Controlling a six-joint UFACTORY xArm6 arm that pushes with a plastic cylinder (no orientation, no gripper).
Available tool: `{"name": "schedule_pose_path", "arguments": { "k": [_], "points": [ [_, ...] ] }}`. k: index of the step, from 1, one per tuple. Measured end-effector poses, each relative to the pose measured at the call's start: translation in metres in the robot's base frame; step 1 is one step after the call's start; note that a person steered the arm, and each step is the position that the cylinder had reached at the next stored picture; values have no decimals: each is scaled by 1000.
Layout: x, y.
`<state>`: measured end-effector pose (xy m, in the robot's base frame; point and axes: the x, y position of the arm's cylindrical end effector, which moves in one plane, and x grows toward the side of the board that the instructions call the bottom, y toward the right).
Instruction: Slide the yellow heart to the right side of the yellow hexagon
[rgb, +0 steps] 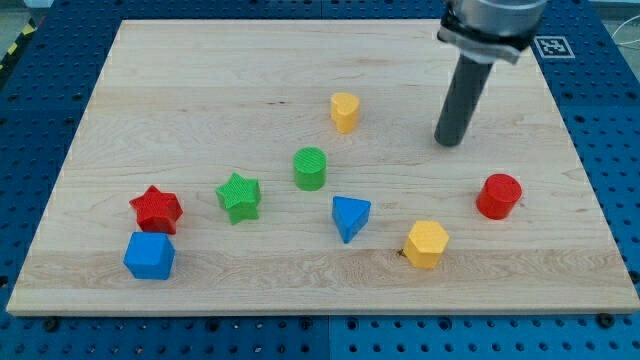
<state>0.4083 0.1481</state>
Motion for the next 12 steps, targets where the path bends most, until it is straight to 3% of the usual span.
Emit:
{"name": "schedule_pose_path", "arguments": {
  "k": [2, 3, 5, 7, 8, 9, 10, 12],
  "points": [
    [-92, -55],
    [-95, -109],
    [-36, -168],
    [18, -100],
    [15, -106],
    [-3, -159],
    [-29, -171],
    [-25, -133]
  ]
}}
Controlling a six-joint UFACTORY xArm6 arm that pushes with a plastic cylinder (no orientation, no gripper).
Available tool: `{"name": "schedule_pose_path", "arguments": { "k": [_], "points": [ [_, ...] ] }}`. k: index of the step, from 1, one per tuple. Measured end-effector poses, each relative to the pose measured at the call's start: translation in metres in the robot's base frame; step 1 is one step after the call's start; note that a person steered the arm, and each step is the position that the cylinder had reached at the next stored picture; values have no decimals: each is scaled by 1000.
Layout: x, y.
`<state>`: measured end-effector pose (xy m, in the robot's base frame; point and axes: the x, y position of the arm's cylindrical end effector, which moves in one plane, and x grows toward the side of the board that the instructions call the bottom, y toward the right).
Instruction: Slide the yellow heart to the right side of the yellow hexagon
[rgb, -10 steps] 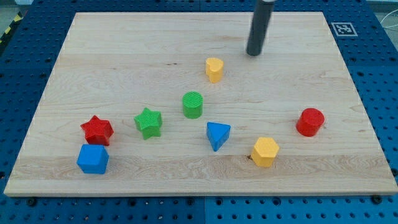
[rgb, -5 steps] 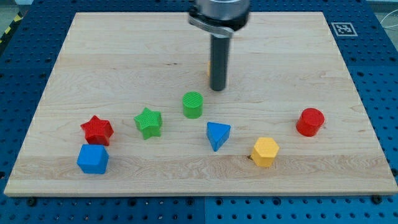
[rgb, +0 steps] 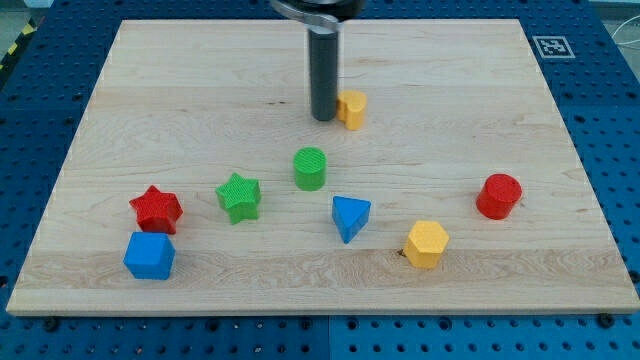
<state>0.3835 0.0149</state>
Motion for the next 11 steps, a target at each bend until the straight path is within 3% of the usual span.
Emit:
{"name": "schedule_pose_path", "arguments": {
  "k": [2, 3, 4, 7, 10, 11],
  "points": [
    [-10, 62],
    [-30, 57],
    [-36, 88],
    [36, 117],
    [53, 182],
    [62, 176]
  ]
}}
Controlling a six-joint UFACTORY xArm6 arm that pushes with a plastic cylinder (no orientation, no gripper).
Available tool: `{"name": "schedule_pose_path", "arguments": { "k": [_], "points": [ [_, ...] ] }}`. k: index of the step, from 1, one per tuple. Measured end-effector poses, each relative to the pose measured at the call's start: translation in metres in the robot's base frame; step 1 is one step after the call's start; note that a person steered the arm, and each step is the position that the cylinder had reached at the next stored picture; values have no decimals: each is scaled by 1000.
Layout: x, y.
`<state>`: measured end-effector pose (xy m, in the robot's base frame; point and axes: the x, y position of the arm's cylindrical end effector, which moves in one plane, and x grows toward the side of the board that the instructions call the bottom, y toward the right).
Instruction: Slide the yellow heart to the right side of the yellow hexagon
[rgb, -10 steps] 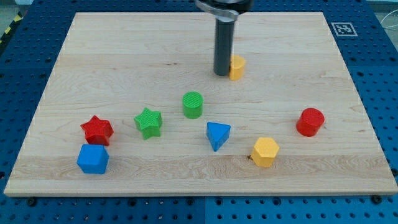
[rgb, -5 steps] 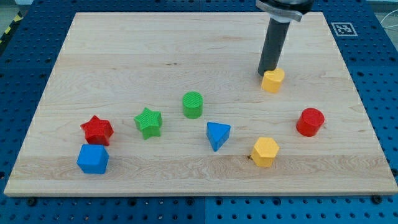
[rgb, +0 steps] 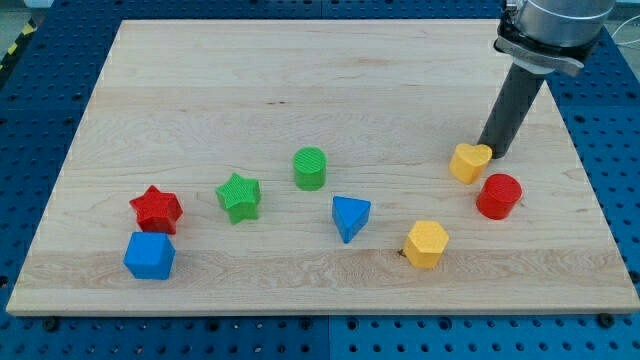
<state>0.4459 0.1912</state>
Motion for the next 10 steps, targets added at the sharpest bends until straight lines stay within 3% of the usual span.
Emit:
{"name": "schedule_pose_path", "arguments": {
  "k": [3, 5, 10],
  "points": [
    [39, -50],
    [80, -52],
    [123, -43]
  ]
}}
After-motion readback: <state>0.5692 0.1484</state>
